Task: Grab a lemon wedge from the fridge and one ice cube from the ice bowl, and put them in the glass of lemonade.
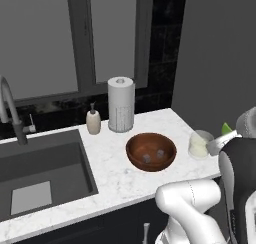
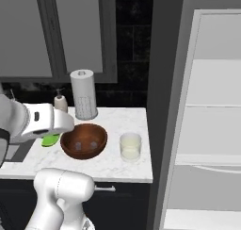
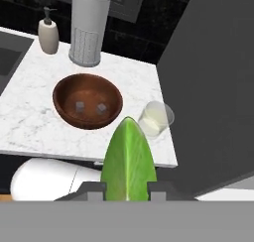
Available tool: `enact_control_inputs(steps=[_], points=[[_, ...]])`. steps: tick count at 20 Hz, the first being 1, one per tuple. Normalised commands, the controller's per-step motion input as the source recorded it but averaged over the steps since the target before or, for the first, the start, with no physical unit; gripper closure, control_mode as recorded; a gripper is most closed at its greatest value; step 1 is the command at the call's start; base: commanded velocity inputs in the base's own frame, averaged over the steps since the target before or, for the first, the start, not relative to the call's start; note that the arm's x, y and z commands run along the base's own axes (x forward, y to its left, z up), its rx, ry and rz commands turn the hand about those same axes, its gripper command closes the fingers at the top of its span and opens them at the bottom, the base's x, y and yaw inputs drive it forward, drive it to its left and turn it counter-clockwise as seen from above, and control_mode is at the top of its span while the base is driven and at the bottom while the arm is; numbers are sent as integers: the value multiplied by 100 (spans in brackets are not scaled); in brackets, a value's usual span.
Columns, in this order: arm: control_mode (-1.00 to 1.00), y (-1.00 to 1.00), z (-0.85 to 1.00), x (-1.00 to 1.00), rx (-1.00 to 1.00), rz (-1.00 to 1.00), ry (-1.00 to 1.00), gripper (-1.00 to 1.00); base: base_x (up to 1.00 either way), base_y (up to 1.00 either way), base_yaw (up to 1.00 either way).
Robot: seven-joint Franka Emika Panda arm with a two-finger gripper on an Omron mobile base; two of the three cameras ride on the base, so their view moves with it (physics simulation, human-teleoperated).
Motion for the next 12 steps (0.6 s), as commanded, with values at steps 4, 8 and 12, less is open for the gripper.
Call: enact_control_inputs(steps=[4,8,12], points=[[-100,0,-5,58,0,0,5,100,0,0,0],[-100,0,-17,52,0,0,9,100,0,0,0],[-100,-12,-37,92,-1,-7,23,100,0,0,0]])
